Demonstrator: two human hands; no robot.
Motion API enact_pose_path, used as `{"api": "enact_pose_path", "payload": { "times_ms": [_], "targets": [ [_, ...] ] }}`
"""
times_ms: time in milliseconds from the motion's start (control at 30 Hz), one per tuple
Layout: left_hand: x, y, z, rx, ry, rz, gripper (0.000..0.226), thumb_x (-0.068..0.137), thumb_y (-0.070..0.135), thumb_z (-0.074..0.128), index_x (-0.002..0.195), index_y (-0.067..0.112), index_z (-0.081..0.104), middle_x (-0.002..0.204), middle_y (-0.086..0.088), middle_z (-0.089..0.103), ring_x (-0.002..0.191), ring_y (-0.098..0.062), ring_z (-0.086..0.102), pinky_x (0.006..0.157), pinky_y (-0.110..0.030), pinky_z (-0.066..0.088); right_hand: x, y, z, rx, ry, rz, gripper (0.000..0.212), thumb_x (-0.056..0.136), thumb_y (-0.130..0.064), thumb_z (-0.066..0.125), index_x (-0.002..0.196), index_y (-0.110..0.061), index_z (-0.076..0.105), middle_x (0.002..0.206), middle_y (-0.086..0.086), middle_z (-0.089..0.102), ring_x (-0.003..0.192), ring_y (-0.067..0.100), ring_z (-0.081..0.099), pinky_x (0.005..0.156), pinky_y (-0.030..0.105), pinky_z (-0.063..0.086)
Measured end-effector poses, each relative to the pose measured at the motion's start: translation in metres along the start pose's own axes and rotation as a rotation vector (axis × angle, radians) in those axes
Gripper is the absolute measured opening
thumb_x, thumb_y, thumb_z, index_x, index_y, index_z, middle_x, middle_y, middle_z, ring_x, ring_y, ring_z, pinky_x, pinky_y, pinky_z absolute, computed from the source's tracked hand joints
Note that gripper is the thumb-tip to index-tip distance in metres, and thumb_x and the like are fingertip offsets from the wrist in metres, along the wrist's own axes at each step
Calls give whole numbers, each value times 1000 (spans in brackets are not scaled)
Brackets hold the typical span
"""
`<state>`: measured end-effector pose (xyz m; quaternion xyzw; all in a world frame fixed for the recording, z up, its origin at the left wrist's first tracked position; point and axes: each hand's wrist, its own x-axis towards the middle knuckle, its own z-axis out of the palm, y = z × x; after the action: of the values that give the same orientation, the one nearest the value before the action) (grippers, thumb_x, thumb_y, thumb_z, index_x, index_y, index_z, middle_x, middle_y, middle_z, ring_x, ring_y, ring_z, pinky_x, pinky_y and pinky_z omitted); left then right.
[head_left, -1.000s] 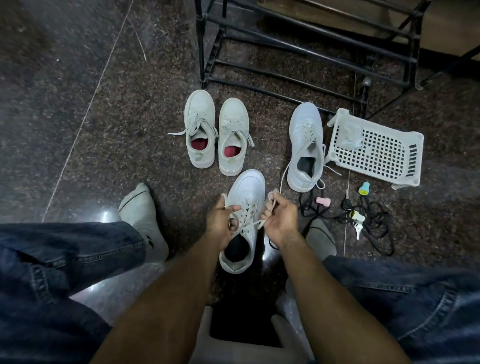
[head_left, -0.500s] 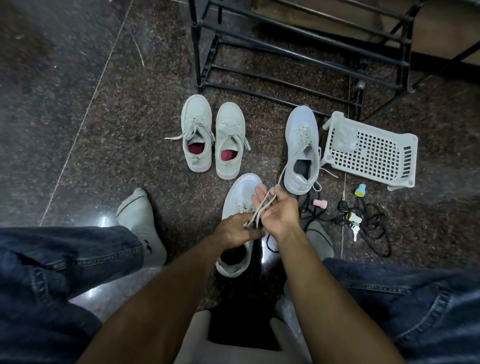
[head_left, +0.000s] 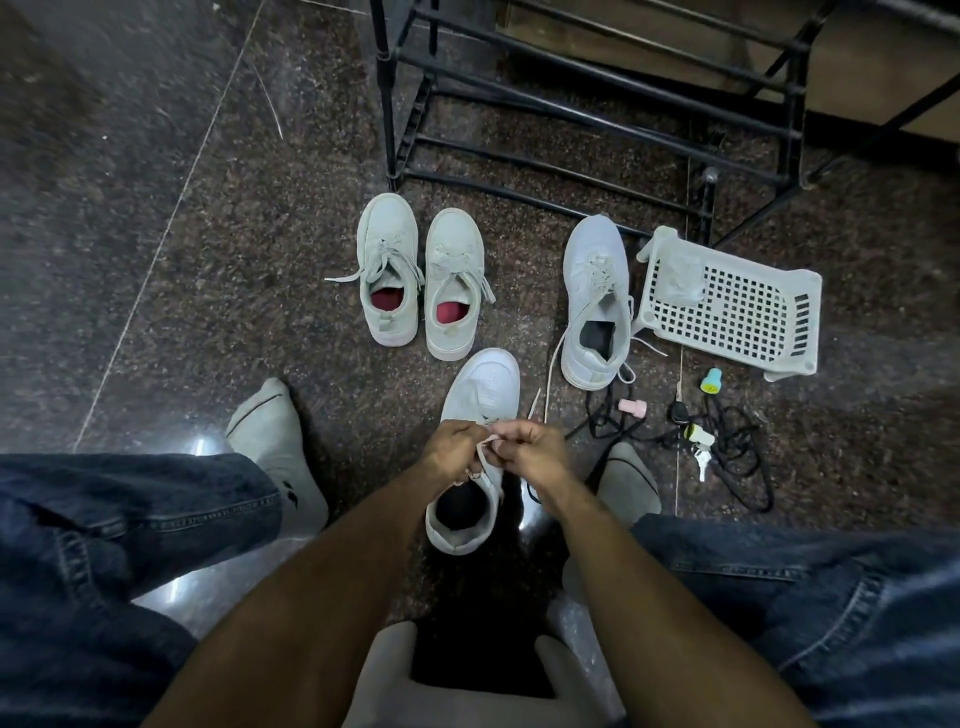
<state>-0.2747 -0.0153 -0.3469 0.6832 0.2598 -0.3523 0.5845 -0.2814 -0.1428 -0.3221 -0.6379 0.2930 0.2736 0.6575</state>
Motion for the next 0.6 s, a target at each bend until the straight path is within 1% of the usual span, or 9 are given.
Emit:
{"api": "enact_pose_path", "payload": {
  "times_ms": [100, 167, 267, 333, 400, 467, 500, 567, 600],
  "targets": [
    [-1, 0, -1, -45, 0, 4, 25, 94, 12, 48, 77, 8, 66, 65, -18, 56, 46, -20, 47, 40, -21, 31, 2, 0, -1, -36, 28, -17, 20, 82, 21, 59, 77, 2, 64, 79, 18, 67, 59, 17, 66, 66, 27, 59],
    [0, -1, -4, -75, 13, 9, 26, 91, 7, 48, 73, 6, 67, 63, -15, 57, 42, -18, 48, 41, -22, 32, 2, -6, -10, -186, 6, 48, 24, 83, 17, 57, 74, -4, 62, 73, 12, 65, 46, 8, 59, 53, 23, 55],
    [-2, -1, -8, -136, 18, -7, 23, 83, 2, 54, 66, 4, 69, 59, -11, 58, 37, -15, 46, 38, -20, 31, -6, -20, -26, -488, -154, 156, 18, 84, 11, 56, 86, -5, 65, 60, 5, 57, 38, 6, 47, 47, 24, 53],
    [-2, -4, -8, -207, -2, -28, 21, 77, 0, 59, 60, 6, 70, 55, -8, 56, 39, -16, 45, 38, -20, 31, -10, -27, -30, -562, -249, 188, 27, 82, 11, 53, 98, -6, 68, 47, -1, 52, 39, 8, 42, 49, 26, 55],
    [4, -8, -7, -257, 21, -28, 17, 71, 4, 66, 56, 10, 71, 63, -7, 61, 53, -19, 53, 46, -23, 38, -15, -35, -25, -631, -313, 201, 42, 80, 12, 48, 108, -12, 68, 41, -6, 48, 38, 9, 38, 49, 26, 54],
    [6, -10, -6, -283, 64, -17, 8, 58, 15, 75, 56, 10, 70, 82, -14, 62, 69, -25, 58, 55, -28, 42, -19, -39, -14, -723, -360, 177, 48, 82, 7, 46, 116, -20, 67, 50, -6, 52, 38, 10, 37, 44, 21, 49],
    [7, -10, -5, -291, 75, -12, 14, 54, 18, 78, 57, 8, 68, 85, -15, 60, 71, -27, 58, 56, -29, 42, -19, -39, -9, -762, -371, 159, 48, 84, 5, 46, 119, -21, 65, 60, -3, 55, 37, 9, 40, 41, 18, 44],
    [3, -4, -4, -291, 93, -12, 13, 63, 9, 78, 53, 10, 69, 88, -7, 59, 74, -27, 58, 54, -29, 41, -17, -34, -4, -822, -397, 118, 51, 83, 6, 45, 122, -20, 63, 82, 7, 62, 44, 9, 50, 39, 17, 37],
    [4, -4, -4, -283, 111, -22, 23, 69, 4, 75, 49, 16, 70, 92, -1, 58, 76, -26, 60, 52, -28, 42, -16, -30, -3, -834, -400, 102, 52, 81, 6, 46, 122, -20, 63, 97, 9, 65, 55, 12, 55, 41, 18, 38]
  ]
}}
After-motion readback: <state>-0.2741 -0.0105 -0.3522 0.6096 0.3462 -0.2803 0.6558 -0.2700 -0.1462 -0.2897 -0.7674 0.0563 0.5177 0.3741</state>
